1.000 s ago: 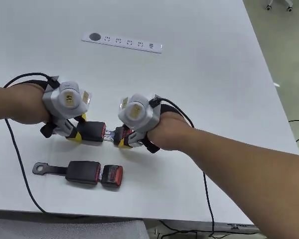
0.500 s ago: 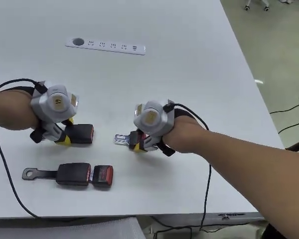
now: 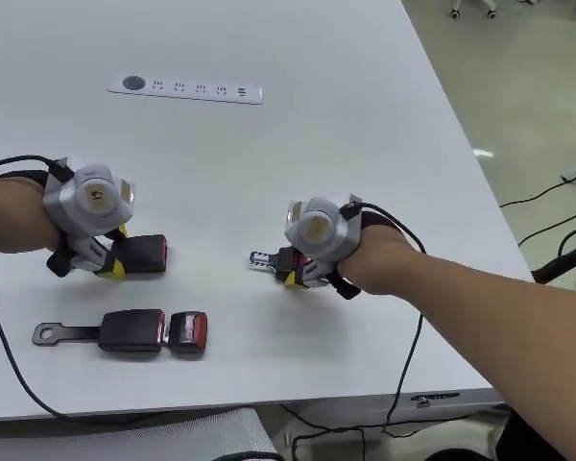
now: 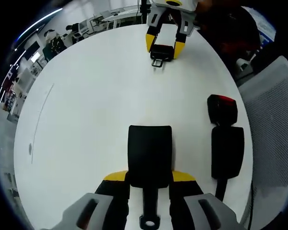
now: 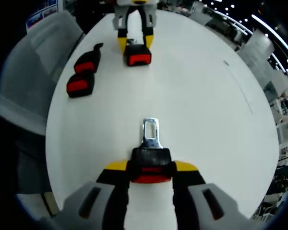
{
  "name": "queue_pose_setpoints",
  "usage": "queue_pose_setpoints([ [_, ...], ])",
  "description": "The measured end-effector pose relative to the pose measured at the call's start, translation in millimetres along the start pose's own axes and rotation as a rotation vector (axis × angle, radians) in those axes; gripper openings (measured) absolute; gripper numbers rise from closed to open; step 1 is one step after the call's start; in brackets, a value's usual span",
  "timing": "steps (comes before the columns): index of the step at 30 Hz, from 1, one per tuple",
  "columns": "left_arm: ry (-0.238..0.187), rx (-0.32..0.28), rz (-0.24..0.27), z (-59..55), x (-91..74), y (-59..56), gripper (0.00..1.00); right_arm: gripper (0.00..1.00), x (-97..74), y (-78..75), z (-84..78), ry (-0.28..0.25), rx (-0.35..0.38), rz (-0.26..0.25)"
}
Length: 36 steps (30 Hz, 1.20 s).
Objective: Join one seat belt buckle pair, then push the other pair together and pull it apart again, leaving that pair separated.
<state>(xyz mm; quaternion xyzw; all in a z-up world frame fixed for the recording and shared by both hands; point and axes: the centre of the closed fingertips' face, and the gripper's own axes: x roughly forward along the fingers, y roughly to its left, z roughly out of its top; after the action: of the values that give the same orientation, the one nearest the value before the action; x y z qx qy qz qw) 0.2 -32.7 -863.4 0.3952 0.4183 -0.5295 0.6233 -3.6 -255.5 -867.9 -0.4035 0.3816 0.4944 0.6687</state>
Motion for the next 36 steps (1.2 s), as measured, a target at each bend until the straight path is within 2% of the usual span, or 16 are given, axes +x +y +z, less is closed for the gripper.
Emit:
queue_pose_setpoints([
  [2,0.025,-0.001,0.000,-1.6,-0.6,-2.2,0.32,0.37,-1.9,-2.6,-0.8,0.000,-0.007,-0.026],
  [3,0.056,0.076,0.001,-4.8,-3.0,-2.7,0.33,0.39,-2.7,-3.9,-1.0,-0.003,-0.005,-0.034],
  [5,0.042,0.057,0.031,-3.1,-3.9,-2.9,0.34,0.42,-7.1,-7.6,3.4,-0.043,0.036,-0.059],
  [8,-0.007,0.017,0.094,2.5,-12.1,0.6,0.37,0.45,-18.2,-5.5,14.1,-0.117,0.108,-0.078],
  [10,-0.024,0.010,0.100,3.3,-17.2,-5.0,0.37,0.46,-27.9,-0.6,27.6,-0.194,0.168,-0.091],
  [14,-0.075,-0.008,0.154,3.8,-31.9,-13.2,0.44,0.53,-46.7,12.3,46.8,-0.317,0.286,-0.113],
  [17,-0.148,-0.067,0.203,5.8,-50.4,-18.8,0.46,0.57,-58.3,23.9,50.7,-0.357,0.316,-0.142],
  [20,-0.234,-0.135,0.216,3.7,-71.3,-35.0,0.48,0.61,-68.8,41.4,48.3,-0.383,0.343,-0.158],
  [21,-0.252,-0.150,0.221,1.4,-76.1,-39.5,0.49,0.62,-71.5,45.4,47.4,-0.391,0.353,-0.161],
  [22,-0.285,-0.158,0.251,-1.4,-84.0,-42.8,0.52,0.63,-76.7,51.0,46.5,-0.415,0.385,-0.164],
  [24,-0.309,-0.204,0.266,-9.2,-92.1,-50.2,0.61,0.66,-84.9,59.0,42.1,-0.427,0.387,-0.181],
  [29,-0.355,-0.308,0.305,-40.4,-115.9,-70.9,0.67,0.77,-98.4,69.0,29.2,-0.441,0.414,-0.222],
  [32,-0.367,-0.317,0.326,-51.7,-125.8,-76.9,0.71,0.82,-105.6,75.4,23.3,-0.443,0.425,-0.231],
  [34,-0.404,-0.323,0.336,-55.2,-134.1,-81.8,0.71,0.86,-109.2,77.6,20.5,-0.443,0.431,-0.233],
  [35,-0.426,-0.376,0.337,-58.4,-137.2,-83.7,0.72,0.88,-113.4,77.4,18.6,-0.447,0.432,-0.249],
  [36,-0.439,-0.395,0.340,-60.3,-139.3,-84.4,0.74,0.89,-115.4,78.1,18.2,-0.448,0.430,-0.252],
])
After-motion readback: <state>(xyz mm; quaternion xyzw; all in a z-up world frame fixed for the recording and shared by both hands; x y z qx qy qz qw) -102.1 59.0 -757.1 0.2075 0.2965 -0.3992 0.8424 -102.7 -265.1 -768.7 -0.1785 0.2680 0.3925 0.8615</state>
